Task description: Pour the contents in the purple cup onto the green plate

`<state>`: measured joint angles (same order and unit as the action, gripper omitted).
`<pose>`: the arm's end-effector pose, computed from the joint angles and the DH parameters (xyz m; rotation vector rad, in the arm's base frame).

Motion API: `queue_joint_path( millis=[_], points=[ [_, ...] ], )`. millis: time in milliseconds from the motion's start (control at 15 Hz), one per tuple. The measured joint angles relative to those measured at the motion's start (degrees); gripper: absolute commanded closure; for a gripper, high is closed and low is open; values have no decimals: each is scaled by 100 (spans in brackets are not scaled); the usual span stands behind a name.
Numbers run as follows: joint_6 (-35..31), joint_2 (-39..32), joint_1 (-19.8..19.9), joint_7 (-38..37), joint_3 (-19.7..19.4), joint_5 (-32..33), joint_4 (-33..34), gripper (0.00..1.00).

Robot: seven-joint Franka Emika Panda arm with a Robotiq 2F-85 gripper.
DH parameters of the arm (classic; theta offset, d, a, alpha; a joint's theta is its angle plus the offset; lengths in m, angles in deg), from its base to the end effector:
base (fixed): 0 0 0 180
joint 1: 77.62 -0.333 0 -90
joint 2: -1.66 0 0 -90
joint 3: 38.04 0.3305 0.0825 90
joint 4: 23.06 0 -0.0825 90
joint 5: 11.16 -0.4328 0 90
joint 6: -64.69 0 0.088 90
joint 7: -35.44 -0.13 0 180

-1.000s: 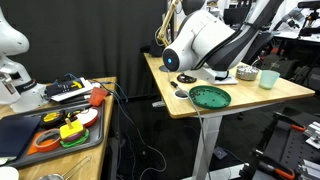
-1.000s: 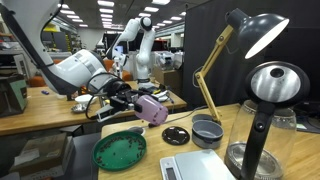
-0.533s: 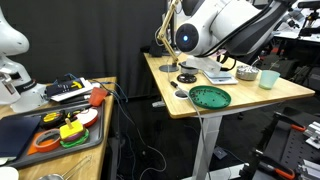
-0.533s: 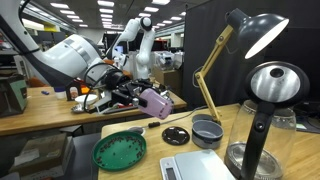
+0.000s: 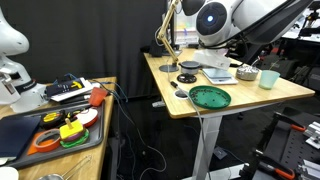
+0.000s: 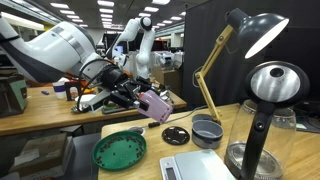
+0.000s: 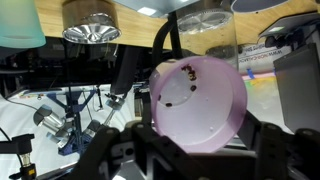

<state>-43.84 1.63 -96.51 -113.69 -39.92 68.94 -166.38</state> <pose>0.4755 0.0473 0.2556 1.7114 -1.3720 1.3058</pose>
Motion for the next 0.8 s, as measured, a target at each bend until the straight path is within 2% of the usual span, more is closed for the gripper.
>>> queue_joint_path(
  millis=[200,400,800],
  points=[
    [-462,522,376,1,176,29,-342,46],
    [-934,1058,617,0,186,6,-803,46],
    [-2296,1331,1217,-3,-114,61,-1567,46]
  ],
)
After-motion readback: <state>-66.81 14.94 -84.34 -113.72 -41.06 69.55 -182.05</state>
